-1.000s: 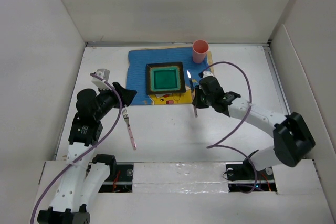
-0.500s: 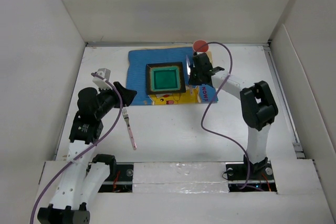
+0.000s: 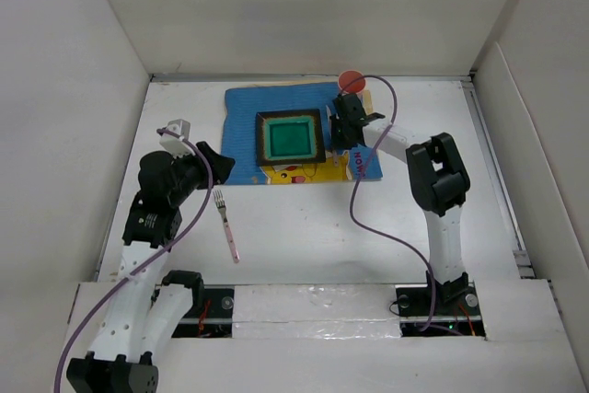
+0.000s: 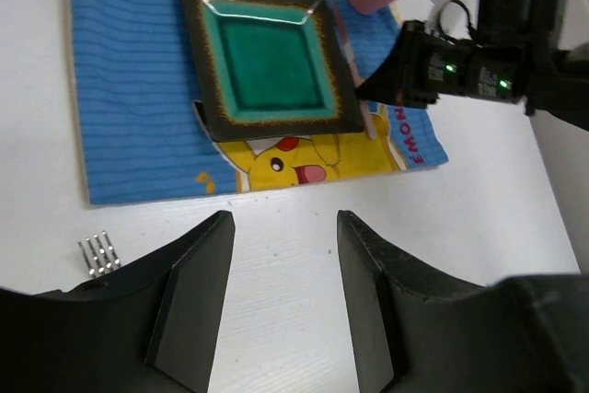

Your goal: Set the dinner table for one person

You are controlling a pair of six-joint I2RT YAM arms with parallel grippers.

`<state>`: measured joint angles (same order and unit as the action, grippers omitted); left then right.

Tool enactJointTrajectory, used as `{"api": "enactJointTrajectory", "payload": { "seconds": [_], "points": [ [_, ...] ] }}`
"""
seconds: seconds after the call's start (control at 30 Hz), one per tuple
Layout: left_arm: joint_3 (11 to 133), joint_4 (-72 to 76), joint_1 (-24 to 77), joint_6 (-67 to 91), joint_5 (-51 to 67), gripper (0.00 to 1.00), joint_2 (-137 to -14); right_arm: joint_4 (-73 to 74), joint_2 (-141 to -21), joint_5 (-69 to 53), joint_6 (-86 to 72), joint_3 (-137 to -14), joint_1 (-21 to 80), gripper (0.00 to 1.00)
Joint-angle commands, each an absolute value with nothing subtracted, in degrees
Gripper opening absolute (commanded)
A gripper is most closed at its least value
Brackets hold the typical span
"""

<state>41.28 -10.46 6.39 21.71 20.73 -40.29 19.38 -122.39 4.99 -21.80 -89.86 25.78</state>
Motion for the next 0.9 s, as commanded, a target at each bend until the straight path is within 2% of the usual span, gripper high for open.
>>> {"api": "enactJointTrajectory", "payload": {
  "seconds": [0.0, 0.03, 0.13, 0.2, 0.23, 0.27, 0.33, 0.37, 0.4, 0.43, 0.5, 0.53, 0.63, 0.67, 0.7, 0.77, 0.87],
  "points": [
    [43.77, -10.99, 5.62, 23.81, 14.08, 0.46, -40.69, 18.55, -121.73, 6.42, -21.27, -90.88, 25.49, 0.19],
    [43.42, -10.90, 5.02, 24.08, 13.89, 0.46, -41.04, 17.50, -120.25, 5.81, -21.10, -90.27, 25.49, 0.27],
    [43.68, -11.77, 5.01, 24.87, 12.22, 0.43, -43.32, 15.13, -115.08, 5.02, -21.18, -86.67, 25.49, 0.42],
    [43.68, -12.13, 5.01, 24.96, 12.74, 0.40, -45.25, 14.42, -111.90, 3.96, -21.27, -84.13, 25.49, 0.47],
    [43.42, -11.69, 5.01, 25.05, 12.92, 0.37, -45.70, 12.93, -110.06, 3.61, -21.36, -82.63, 25.49, 0.55],
    [43.16, -11.69, 5.01, 25.48, 13.09, 0.33, -46.14, 11.96, -105.78, 2.99, -21.18, -81.14, 25.49, 0.59],
    [43.50, -12.21, 6.41, 25.75, 12.75, 0.22, -48.24, 8.90, -101.27, 2.38, -21.62, -75.34, 26.01, 0.61],
    [43.77, -13.00, 7.46, 25.84, 11.79, 0.14, -48.95, 6.96, -96.12, 2.11, -21.88, -72.80, 26.02, 0.61],
    [44.20, -13.62, 7.99, 25.67, 10.91, 0.00, -50.61, 5.12, -92.93, 2.28, -23.28, -69.99, 26.80, 0.59],
    [44.73, -14.84, 8.00, 25.49, 10.46, 0.00, -51.58, 1.44, -89.94, 2.98, -24.25, -63.96, 27.33, 0.39],
    [45.96, -16.51, 13.41, 25.49, 3.45, 0.00, -55.08, -3.58, -80.83, 3.95, -25.74, -57.25, 28.47, 0.18],
    [47.79, -19.13, 14.67, 25.58, 1.17, 0.00, -56.59, -8.13, -78.07, 3.96, -25.93, -51.13, 29.17, 0.02],
    [50.61, -24.76, 15.47, 26.63, -2.29, 0.00, -61.60, -10.03, -70.50, 3.60, -25.75, -45.89, 29.71, 0.00],
    [51.15, -26.18, 15.47, 26.89, -1.76, 0.03, -62.39, -8.98, -69.01, 4.21, -25.75, -45.01, 29.71, 0.00],
    [52.28, -28.98, 15.47, 27.33, -0.89, 0.14, -64.40, -8.79, -66.82, 6.66, -25.84, -43.69, 30.40, 0.05],
    [53.35, -32.50, 13.81, 27.60, 1.56, 0.18, -66.35, -10.36, -65.66, 9.48, -25.84, -42.20, 31.03, 0.07],
    [55.02, -39.53, 13.27, 28.91, 1.41, 0.27, -69.78, -9.58, -64.95, 7.57, -26.02, -42.18, 29.88, 0.13]
  ]
}}
